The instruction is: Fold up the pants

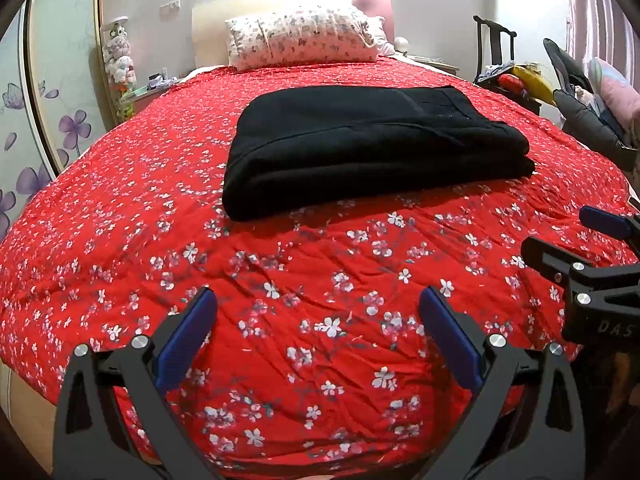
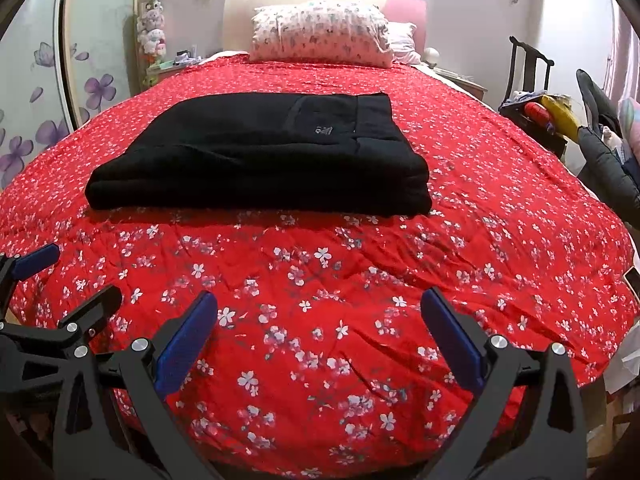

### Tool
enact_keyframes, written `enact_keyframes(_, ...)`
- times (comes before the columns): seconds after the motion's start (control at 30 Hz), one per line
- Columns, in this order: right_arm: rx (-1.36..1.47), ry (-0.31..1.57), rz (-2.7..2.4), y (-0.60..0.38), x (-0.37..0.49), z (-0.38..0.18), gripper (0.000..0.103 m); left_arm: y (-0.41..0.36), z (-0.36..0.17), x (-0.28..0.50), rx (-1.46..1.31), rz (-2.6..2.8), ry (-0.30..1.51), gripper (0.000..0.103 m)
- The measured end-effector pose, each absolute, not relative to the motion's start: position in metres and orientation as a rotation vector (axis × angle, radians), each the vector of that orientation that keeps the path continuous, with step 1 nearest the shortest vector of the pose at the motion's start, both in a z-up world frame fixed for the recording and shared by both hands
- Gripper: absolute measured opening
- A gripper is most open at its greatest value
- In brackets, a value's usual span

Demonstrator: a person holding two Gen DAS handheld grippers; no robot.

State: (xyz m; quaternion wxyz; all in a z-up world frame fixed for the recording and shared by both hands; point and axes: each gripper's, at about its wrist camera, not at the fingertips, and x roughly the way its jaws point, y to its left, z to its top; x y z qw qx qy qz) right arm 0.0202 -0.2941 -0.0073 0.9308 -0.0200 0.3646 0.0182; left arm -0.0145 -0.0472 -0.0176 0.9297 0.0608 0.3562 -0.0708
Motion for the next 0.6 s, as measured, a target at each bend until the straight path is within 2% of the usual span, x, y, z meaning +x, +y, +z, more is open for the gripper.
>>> enact_keyframes(0.6, -0.035, 0.753, 0.039, -0.2996, 0.0196, -0.012, 0.102, -0.0468, -0.0182, -0.0144, 0.12, -0.146, 0.732, 0.101)
